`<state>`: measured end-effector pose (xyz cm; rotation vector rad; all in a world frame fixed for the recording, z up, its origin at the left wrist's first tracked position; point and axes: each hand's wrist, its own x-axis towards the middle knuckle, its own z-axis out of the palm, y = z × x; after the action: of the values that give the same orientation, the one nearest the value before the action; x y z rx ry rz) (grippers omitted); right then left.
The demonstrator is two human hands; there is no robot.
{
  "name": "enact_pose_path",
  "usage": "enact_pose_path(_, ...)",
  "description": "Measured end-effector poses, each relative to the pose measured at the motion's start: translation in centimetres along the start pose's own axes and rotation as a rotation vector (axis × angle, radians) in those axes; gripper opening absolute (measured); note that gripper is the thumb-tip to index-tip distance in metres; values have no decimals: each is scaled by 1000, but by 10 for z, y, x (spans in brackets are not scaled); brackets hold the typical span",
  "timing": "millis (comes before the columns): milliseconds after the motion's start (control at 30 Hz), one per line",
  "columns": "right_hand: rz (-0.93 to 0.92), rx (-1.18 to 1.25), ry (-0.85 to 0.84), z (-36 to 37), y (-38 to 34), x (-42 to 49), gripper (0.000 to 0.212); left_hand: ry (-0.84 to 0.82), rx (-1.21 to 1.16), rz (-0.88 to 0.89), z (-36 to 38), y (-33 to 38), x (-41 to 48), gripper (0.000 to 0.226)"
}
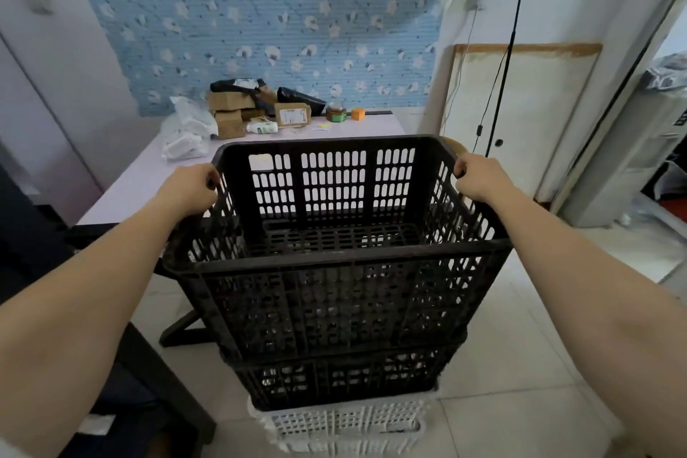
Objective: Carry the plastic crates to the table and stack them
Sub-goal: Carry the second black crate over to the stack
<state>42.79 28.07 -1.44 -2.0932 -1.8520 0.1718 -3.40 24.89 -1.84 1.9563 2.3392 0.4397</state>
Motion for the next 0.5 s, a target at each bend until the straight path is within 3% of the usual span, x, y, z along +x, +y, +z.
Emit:
enact_pose_path(233, -16, 2, 77, 15, 6, -12, 29, 62, -4, 48, 14, -7, -9, 32)
enact_pose_path(367, -37, 59, 2, 16, 15, -8, 41, 26, -74, 22, 12, -6, -14, 35)
enact_pose_path(500, -35, 223, -148, 15, 31, -8, 63, 18, -287, -72, 15, -13, -20, 54)
